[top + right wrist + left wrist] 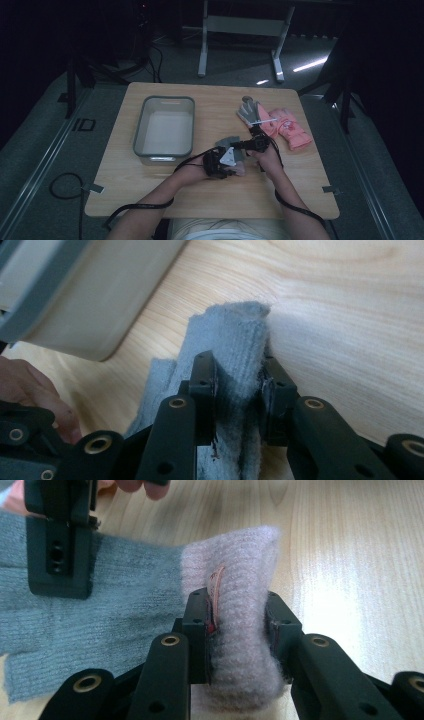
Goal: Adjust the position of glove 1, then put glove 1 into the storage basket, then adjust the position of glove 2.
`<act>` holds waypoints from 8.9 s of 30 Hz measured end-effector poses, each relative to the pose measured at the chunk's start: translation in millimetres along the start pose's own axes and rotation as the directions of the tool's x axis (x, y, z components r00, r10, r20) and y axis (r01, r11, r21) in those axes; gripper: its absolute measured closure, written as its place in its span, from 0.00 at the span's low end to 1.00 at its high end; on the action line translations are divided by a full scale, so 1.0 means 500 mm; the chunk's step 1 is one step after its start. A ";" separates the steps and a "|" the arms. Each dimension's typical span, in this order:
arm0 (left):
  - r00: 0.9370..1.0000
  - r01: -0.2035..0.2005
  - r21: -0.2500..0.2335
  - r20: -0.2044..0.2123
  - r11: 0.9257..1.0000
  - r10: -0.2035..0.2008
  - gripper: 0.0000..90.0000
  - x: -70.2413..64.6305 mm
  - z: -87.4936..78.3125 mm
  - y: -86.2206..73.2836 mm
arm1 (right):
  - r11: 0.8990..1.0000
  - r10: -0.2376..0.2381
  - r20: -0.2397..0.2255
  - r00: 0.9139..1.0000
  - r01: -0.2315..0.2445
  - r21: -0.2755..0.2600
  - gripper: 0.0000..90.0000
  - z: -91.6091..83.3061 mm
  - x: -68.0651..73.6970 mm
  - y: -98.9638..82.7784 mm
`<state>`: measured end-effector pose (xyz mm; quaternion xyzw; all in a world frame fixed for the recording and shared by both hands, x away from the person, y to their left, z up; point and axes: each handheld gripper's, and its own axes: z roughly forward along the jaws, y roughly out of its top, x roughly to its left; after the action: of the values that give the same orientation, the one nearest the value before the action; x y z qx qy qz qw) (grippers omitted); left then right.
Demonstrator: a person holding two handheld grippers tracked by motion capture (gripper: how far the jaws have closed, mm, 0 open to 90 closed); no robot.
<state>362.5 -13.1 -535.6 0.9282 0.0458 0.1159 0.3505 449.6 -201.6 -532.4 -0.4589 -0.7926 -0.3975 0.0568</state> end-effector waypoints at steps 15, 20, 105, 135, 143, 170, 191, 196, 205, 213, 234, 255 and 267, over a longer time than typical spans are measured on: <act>0.997 -0.078 -0.034 -0.032 0.996 0.077 0.76 0.031 -0.126 0.053 | 0.992 -0.077 -0.008 0.997 0.076 -0.101 0.81 -0.072 0.065 0.052; 0.995 -0.092 -0.036 -0.044 0.995 0.091 0.76 0.047 -0.166 0.064 | 0.987 -0.104 -0.006 0.995 0.103 -0.125 0.81 -0.087 0.088 0.079; 0.998 -0.019 0.275 -0.045 0.961 0.033 0.58 0.199 -0.245 -0.236 | 0.957 -0.269 0.112 0.957 0.252 0.143 0.55 0.286 0.275 0.273; 0.958 0.272 0.029 -0.101 0.962 -0.268 0.04 0.178 -0.302 -0.101 | 0.920 -0.376 0.066 0.924 0.381 -0.097 0.17 0.047 0.226 0.216; 0.945 0.322 0.019 -0.067 0.947 -0.320 0.00 0.158 -0.271 -0.054 | 0.929 -0.348 0.093 0.933 0.357 -0.098 0.15 0.003 0.184 0.192; 0.939 0.328 0.087 -0.140 0.941 -0.314 0.01 -0.062 -0.077 -0.019 | 0.951 -0.248 0.264 0.932 0.285 -0.115 0.52 -0.139 0.027 0.123; 0.914 0.360 -0.004 -0.198 0.933 -0.353 0.01 -0.107 -0.033 -0.086 | 0.947 -0.284 0.400 0.871 0.320 -0.026 0.65 -0.098 -0.076 0.160; 0.916 0.360 -0.006 -0.191 0.933 -0.354 0.01 -0.111 -0.025 -0.095 | 0.943 -0.309 0.401 0.862 0.332 0.012 0.70 -0.080 -0.073 0.167; 0.917 0.355 -0.025 -0.187 0.935 -0.353 0.01 -0.123 -0.029 -0.098 | 0.937 -0.338 0.460 0.821 0.338 0.086 0.67 -0.035 -0.089 0.173; 0.921 0.341 -0.029 -0.193 0.940 -0.340 0.01 -0.124 -0.025 -0.102 | 0.951 -0.310 0.485 0.818 0.274 0.145 0.62 -0.015 -0.144 0.164; 0.923 0.339 -0.052 -0.177 0.940 -0.342 0.01 -0.120 -0.026 -0.107 | 0.988 -0.127 0.375 0.918 0.152 -0.038 0.98 -0.099 -0.076 0.140; 0.923 0.316 -0.078 -0.204 0.946 -0.325 0.01 -0.126 -0.029 -0.108 | 0.965 -0.035 0.424 0.905 0.142 -0.222 0.98 -0.179 0.157 -0.061; 0.927 0.308 -0.071 -0.204 0.949 -0.316 0.01 -0.126 -0.027 -0.108 | 0.983 0.120 0.325 0.938 -0.067 -0.170 0.98 -0.042 0.096 -0.093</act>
<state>297.8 25.5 -573.2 0.8847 0.2277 0.1582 0.3748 380.7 -195.4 -523.2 -0.5600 -0.7342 -0.3717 -0.0956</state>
